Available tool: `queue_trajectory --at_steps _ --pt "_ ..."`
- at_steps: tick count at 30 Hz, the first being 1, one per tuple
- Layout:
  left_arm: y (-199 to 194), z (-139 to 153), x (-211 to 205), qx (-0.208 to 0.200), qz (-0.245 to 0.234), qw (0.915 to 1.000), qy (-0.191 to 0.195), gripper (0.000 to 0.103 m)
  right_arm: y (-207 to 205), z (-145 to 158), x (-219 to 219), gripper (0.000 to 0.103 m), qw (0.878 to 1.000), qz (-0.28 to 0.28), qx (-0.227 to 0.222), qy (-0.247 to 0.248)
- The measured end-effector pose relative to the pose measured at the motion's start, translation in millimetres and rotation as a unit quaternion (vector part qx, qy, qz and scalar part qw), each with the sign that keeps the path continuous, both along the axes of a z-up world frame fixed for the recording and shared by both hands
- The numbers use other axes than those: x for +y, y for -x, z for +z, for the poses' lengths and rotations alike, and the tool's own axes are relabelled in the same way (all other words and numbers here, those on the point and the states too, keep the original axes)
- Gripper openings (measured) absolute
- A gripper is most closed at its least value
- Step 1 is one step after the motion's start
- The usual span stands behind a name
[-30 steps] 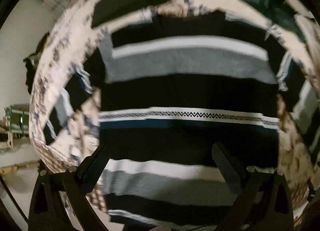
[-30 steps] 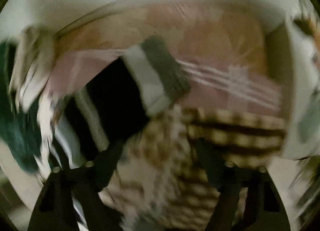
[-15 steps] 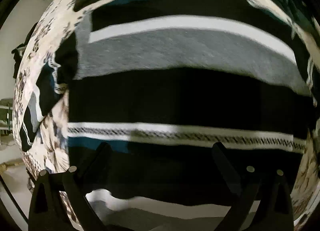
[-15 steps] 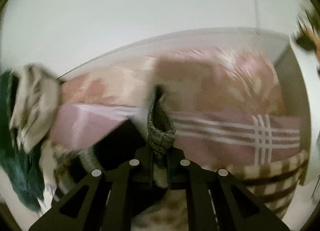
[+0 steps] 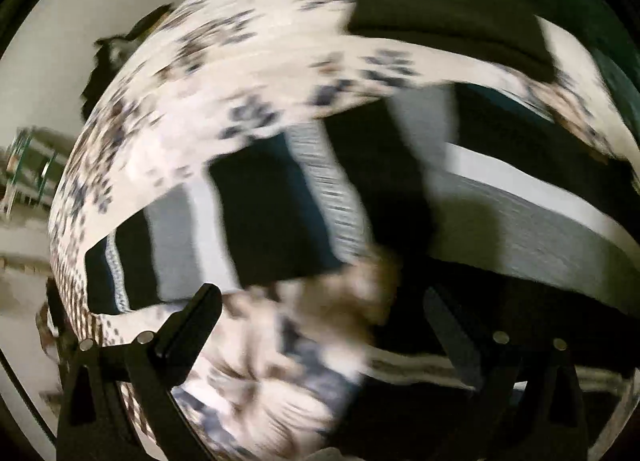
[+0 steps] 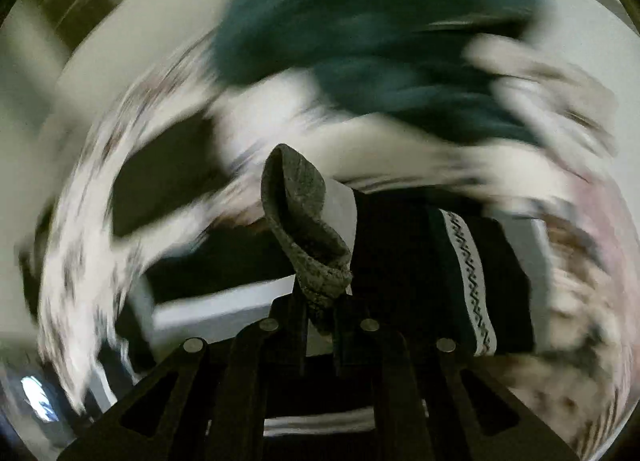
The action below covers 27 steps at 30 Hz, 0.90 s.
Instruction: Fold small clothes
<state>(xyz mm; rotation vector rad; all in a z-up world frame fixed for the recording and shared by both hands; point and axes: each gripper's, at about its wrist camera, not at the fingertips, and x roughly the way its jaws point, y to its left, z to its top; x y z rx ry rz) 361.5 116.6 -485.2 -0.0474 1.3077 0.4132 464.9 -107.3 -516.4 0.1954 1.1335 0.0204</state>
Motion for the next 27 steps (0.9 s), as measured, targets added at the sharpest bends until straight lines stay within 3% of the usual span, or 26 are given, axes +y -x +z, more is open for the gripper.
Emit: queue_trajectory --at_steps 4,6,10,16,18,19,20,22,25,27 --pt "3.3 -15.4 51.6 0.001 0.052 0.9986 0.005 0.103 -12.6 -65.9 154.0 0.01 0.988 0.127 0.035 0.075" --pt "4.3 -21.9 68.3 0.0 0.066 0.9978 0.009 0.103 -4.9 -82.4 189.7 0.01 0.985 0.146 0.043 0.086" --pt "2.6 -32.2 87.6 -0.004 0.078 0.9969 0.013 0.103 -5.8 -102.6 212.8 0.01 0.984 0.14 0.053 0.096" --pt "-1.9 -39.3 104.5 -0.001 0.09 0.9957 0.023 0.103 -4.4 -95.2 200.7 0.01 0.983 0.146 0.055 0.1" --pt "-1.3 -38.5 112.0 0.0 0.096 0.995 0.028 0.103 -6.7 -97.3 190.4 0.014 0.983 0.143 0.092 0.073" --pt "1.3 -37.3 116.3 0.0 0.1 0.9945 0.032 0.103 -8.9 -95.9 180.5 0.021 0.984 0.135 0.109 0.041" --pt "4.9 -36.0 120.0 0.0 0.105 0.9938 0.037 0.103 -8.6 -90.7 165.5 0.045 0.984 0.124 0.125 -0.003" --pt "21.0 -31.3 132.9 -0.001 0.124 0.9912 0.047 0.103 -2.2 -76.0 136.6 0.079 0.986 0.093 0.129 -0.042" --pt "57.9 -28.8 157.4 0.005 0.171 0.9825 0.073 0.103 15.9 -50.5 83.8 0.081 0.994 0.035 0.102 -0.025" --pt "87.0 -34.8 177.9 0.014 0.217 0.9691 0.116 0.103 25.6 -48.4 53.8 0.082 0.994 0.007 0.107 0.008"
